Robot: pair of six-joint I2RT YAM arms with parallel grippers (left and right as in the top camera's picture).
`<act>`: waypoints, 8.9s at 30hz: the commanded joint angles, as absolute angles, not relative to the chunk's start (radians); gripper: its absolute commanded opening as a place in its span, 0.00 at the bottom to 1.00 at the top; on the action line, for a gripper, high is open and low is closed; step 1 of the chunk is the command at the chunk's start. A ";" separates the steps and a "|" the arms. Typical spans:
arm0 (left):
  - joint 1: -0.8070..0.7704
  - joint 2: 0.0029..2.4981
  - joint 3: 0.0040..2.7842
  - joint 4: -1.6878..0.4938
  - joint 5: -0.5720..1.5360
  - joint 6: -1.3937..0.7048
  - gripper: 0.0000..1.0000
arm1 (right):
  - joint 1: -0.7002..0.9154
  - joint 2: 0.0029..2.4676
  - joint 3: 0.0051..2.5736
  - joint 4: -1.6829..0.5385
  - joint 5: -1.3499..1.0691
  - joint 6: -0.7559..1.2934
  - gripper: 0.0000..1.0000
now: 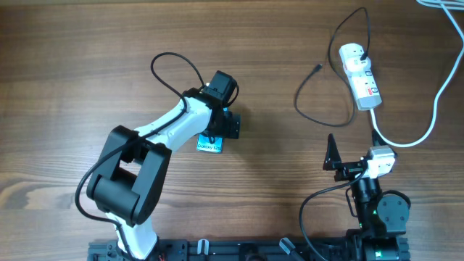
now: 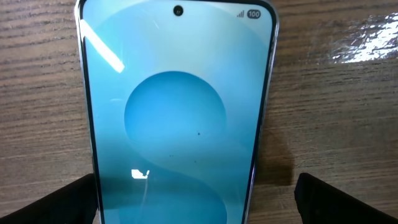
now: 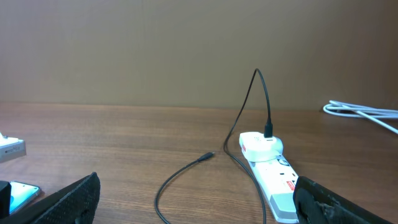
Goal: Plug charger to phone and switch on socket
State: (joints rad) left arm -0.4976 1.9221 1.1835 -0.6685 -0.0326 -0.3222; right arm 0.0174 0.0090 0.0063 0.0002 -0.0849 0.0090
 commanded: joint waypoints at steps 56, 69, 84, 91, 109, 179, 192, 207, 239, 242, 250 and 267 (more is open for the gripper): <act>-0.462 1.722 1.487 -1.020 0.142 -0.349 0.62 | 0.020 0.007 0.005 0.004 -0.078 0.007 1.00; -0.382 1.450 1.487 -1.084 0.195 -0.433 0.57 | 0.020 0.007 0.005 0.004 -0.078 0.007 1.00; -0.357 1.711 1.487 -1.161 0.452 -0.521 0.53 | 0.020 0.007 0.005 0.004 -0.078 0.007 1.00; -0.229 1.775 1.487 -1.237 0.821 -0.485 0.54 | 0.020 0.007 0.005 0.004 -0.078 0.007 1.00; -0.226 1.765 1.487 -1.261 0.855 -0.591 0.53 | 0.020 0.007 0.005 0.004 -0.078 0.007 1.00; -0.796 1.766 1.487 -0.775 0.241 -1.183 0.55 | 0.455 1.266 0.006 1.177 -0.230 1.129 0.22; -0.796 1.766 1.487 -0.794 0.241 -1.182 1.00 | 0.455 1.266 0.006 1.177 -0.237 1.175 0.05; -0.237 1.576 1.479 -1.201 0.352 -0.636 1.00 | 0.455 1.266 0.006 1.121 -0.356 2.061 0.04; -0.588 1.576 0.900 -0.122 0.633 -1.426 0.44 | 0.455 1.266 0.036 1.185 -0.361 2.072 0.04; -0.588 1.576 0.900 -0.123 0.628 -1.426 0.26 | 0.455 1.266 0.036 1.176 -0.362 2.072 0.04; -0.596 1.577 0.900 -0.123 0.603 -1.426 0.04 | 0.455 1.266 0.036 1.181 -0.377 2.072 0.05; -0.397 1.577 0.900 -0.199 0.633 -1.209 0.04 | 0.455 1.266 0.035 1.071 -0.391 2.057 0.83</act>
